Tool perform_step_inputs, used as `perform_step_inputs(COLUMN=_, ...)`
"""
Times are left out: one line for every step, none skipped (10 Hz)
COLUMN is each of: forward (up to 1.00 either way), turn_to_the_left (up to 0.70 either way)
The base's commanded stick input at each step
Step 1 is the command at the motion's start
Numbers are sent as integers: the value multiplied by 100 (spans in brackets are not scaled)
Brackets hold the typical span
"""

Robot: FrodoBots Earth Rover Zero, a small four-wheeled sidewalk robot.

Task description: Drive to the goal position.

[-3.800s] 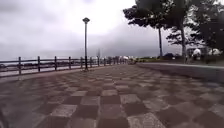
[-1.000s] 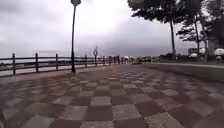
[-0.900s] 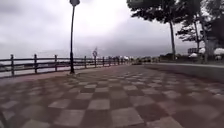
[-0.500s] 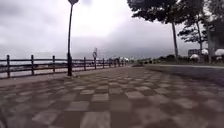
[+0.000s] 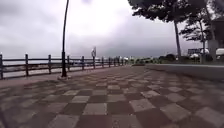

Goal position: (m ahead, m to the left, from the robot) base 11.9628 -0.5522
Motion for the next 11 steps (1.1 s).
perform_step_inputs(forward=100, turn_to_the_left=0)
perform_step_inputs(forward=100, turn_to_the_left=6)
perform_step_inputs(forward=100, turn_to_the_left=8)
perform_step_inputs(forward=100, turn_to_the_left=7)
perform_step_inputs(forward=100, turn_to_the_left=6)
perform_step_inputs(forward=100, turn_to_the_left=3)
perform_step_inputs(forward=100, turn_to_the_left=0)
perform_step_inputs(forward=100, turn_to_the_left=0)
perform_step_inputs(forward=100, turn_to_the_left=0)
perform_step_inputs(forward=100, turn_to_the_left=0)
perform_step_inputs(forward=100, turn_to_the_left=0)
